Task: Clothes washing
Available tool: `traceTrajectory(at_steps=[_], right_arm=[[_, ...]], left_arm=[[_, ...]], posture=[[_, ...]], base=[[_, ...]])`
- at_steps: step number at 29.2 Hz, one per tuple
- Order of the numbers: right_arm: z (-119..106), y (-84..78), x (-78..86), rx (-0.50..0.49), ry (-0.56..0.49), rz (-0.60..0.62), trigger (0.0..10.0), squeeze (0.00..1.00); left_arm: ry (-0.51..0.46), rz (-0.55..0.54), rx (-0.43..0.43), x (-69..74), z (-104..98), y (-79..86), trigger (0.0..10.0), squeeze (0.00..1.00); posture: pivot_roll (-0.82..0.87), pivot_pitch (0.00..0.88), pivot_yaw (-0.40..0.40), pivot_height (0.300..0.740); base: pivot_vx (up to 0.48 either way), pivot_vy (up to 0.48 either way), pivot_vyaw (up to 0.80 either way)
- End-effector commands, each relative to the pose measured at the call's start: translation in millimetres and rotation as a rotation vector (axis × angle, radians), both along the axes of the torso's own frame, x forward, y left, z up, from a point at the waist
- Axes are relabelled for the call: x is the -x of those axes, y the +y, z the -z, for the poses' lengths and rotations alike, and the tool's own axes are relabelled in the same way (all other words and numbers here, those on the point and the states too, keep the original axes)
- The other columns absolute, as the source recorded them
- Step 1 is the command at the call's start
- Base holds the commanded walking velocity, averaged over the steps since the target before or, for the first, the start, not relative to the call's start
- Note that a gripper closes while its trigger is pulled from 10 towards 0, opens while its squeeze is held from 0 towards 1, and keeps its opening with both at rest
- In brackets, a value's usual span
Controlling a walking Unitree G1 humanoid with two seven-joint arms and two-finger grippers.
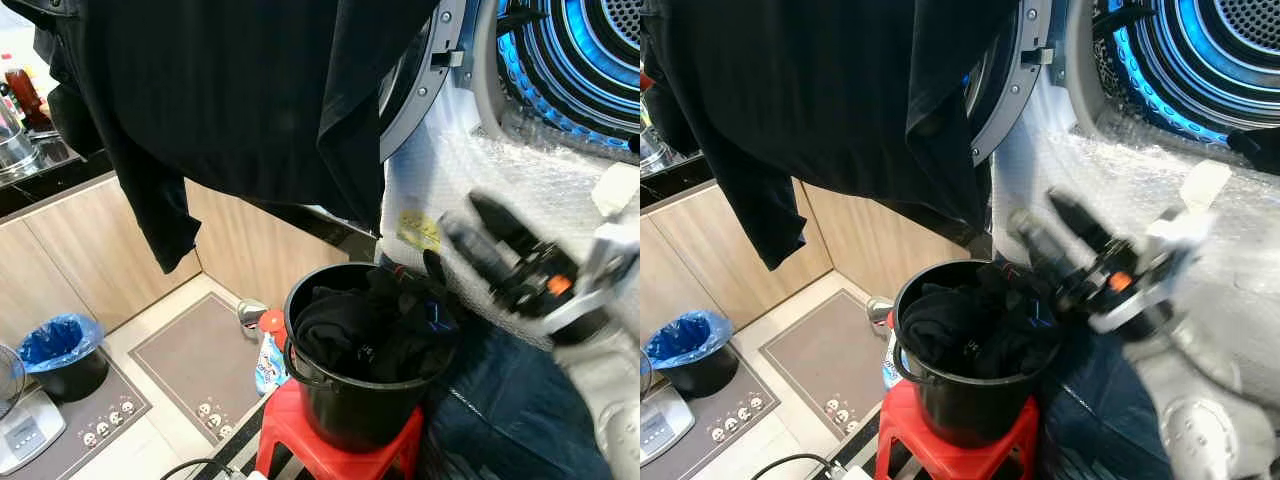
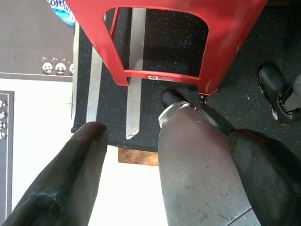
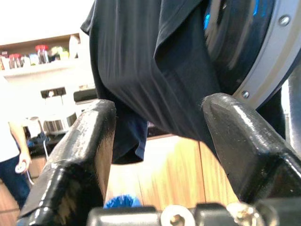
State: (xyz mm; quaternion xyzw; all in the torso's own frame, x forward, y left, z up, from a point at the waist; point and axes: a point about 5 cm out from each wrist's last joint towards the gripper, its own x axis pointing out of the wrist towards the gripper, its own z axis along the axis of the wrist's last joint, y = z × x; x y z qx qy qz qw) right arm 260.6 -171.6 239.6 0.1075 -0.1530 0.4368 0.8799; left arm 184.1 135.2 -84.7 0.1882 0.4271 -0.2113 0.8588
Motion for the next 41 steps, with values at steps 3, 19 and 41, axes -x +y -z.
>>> traceTrajectory(at_steps=[3,19,41], right_arm=[[11.8,7.2,-1.0,0.081,0.023,0.019,10.0,0.00],[79.2,7.8,-21.7,0.277,0.227,0.344,10.0,0.00],[128.7,-23.8,-43.5,0.482,0.360,0.682,10.0,0.00]], left_arm=[[0.051,-0.015,-0.022,9.6,5.2,9.0,10.0,0.00],[0.061,-0.017,-0.008,16.4,7.9,7.1,10.0,0.00],[0.085,-0.017,-0.002,23.8,11.0,4.6,10.0,0.00]], posture=[[-0.12,0.005,0.064,0.740],[-0.12,0.019,0.058,0.740],[-0.12,0.007,0.041,0.740]], base=[[0.000,0.000,0.00],[0.000,0.000,0.00],[0.000,0.000,0.00]])
